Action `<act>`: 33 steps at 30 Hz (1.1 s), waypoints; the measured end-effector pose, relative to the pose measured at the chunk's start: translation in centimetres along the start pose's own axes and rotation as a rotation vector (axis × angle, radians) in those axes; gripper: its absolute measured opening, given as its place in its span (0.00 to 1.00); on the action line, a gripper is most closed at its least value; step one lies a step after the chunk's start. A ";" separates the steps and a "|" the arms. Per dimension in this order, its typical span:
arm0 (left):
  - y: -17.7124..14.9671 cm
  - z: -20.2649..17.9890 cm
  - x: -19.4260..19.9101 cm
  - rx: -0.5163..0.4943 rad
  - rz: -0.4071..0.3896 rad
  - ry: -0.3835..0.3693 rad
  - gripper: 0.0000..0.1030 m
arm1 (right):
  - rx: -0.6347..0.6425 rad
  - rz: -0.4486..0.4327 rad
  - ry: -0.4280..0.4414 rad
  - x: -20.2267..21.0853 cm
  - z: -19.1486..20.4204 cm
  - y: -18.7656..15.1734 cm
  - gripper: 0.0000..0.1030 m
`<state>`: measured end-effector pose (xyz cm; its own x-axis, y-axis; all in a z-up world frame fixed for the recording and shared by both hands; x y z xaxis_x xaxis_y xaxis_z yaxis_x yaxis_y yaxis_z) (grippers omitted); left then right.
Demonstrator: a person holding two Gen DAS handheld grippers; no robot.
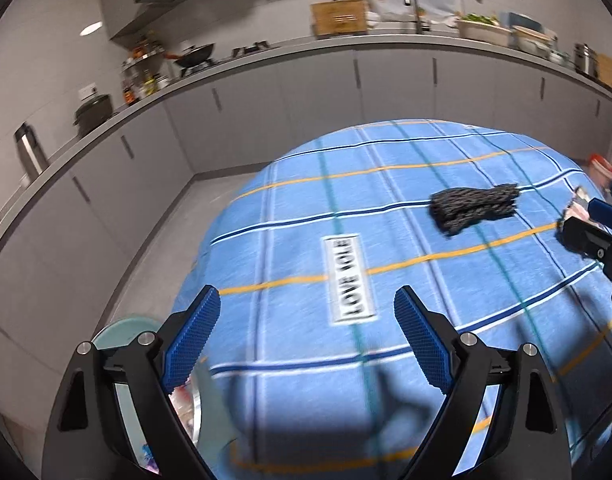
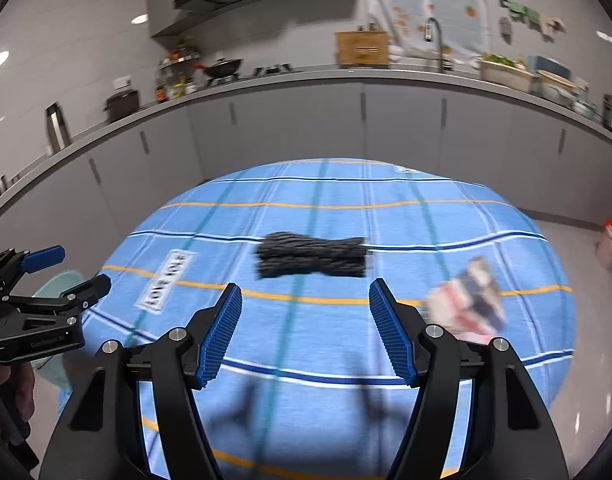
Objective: Collect trash
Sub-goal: 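Move both tools back to the black scrubber and checkered rag, then grasp the black mesh scrubber with the left tool while the right tool grasps the checkered rag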
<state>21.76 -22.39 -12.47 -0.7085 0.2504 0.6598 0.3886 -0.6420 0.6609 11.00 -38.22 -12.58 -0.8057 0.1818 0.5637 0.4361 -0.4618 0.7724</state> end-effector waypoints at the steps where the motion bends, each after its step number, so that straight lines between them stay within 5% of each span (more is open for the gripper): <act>1: 0.3 -0.5 -0.2 -0.008 -0.002 -0.007 0.85 | -0.008 -0.005 -0.013 0.1 -0.8 0.1 0.65; 15: 6.9 -8.1 -5.9 -0.150 -0.006 -0.132 0.85 | -0.102 -0.023 -0.247 -1.7 -8.8 2.3 0.70; 25: 10.2 -11.6 -9.8 -0.222 -0.002 -0.177 0.85 | -0.138 0.052 -0.275 -4.3 -11.4 2.4 0.69; 30: 10.6 -12.5 -11.6 -0.236 0.021 -0.213 0.83 | -0.157 0.084 -0.258 -5.2 -12.4 2.2 0.60; 32: 10.5 -12.6 -11.9 -0.237 0.025 -0.231 0.75 | -0.154 0.088 -0.252 -5.3 -12.4 2.1 0.58; 33: 10.4 -12.9 -12.2 -0.247 0.040 -0.253 0.58 | -0.151 0.092 -0.244 -5.4 -12.4 2.0 0.54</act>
<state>26.83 -41.47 -18.26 -0.5151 0.3729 0.7718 0.2371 -0.8033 0.5464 11.28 -50.89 -17.66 -0.6375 0.3285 0.6969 0.4232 -0.6065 0.6731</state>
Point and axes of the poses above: each gripper's, at about its wrist camera, not at the fingertips, and x roughly against the way its jaws point, z to its left, y to its top, the point moved 1 cm from there along -x, roughly the way its jaws point, and after that the axes turned 13 degrees about -x, right-handed, at the moved point
